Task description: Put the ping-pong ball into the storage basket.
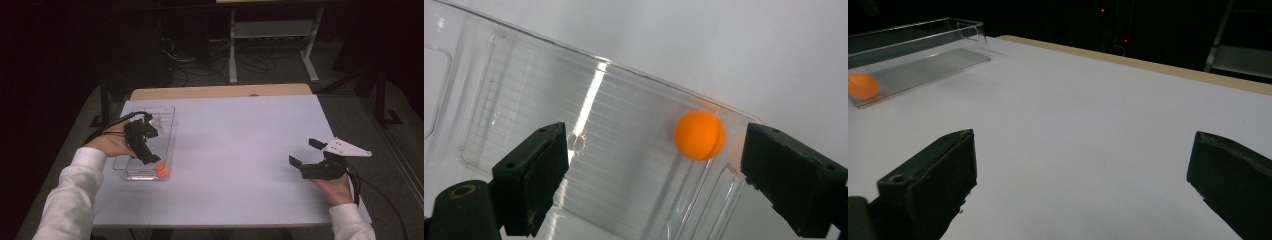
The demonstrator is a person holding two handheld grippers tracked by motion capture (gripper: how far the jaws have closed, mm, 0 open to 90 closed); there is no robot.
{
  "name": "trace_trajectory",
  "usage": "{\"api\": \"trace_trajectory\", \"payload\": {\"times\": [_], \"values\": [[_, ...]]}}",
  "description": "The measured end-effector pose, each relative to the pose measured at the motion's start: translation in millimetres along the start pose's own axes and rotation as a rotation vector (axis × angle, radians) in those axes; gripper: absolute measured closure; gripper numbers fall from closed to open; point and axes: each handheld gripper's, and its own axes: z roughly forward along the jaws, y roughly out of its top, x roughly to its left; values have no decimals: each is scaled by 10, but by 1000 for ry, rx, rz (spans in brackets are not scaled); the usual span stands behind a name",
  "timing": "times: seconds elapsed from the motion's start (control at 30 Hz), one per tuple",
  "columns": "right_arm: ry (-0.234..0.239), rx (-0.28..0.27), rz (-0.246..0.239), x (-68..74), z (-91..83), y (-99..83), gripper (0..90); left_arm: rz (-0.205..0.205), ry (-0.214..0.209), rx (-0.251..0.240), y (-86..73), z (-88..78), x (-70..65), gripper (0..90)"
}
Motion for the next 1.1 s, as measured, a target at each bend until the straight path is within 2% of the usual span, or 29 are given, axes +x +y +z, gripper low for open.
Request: {"api": "trace_trajectory", "payload": {"times": [0.13,0.27,0.37,0.53,0.87,0.97,1.1], "values": [[0,-2,1,3,-3,1,0,-9,-8,-4,-2,-19,-24,54],[1,-2,0,8,-6,3,0,-29,5,-24,-9,-47,-42,0],[-1,-4,-1,7,-10,4,0,-48,13,-76,-27,-80,-46,0],[-3,-6,5,3,-15,1,0,-64,39,-126,-83,-74,-74,0],[-3,-7,9,1,-20,0,0,-102,79,-193,-280,-87,-141,0],[-4,-6,8,1,-19,0,0,-127,89,-232,-350,-103,-149,0],[-5,-5,8,1,-20,-4,0,-137,114,-272,-404,-101,-178,0]]}}
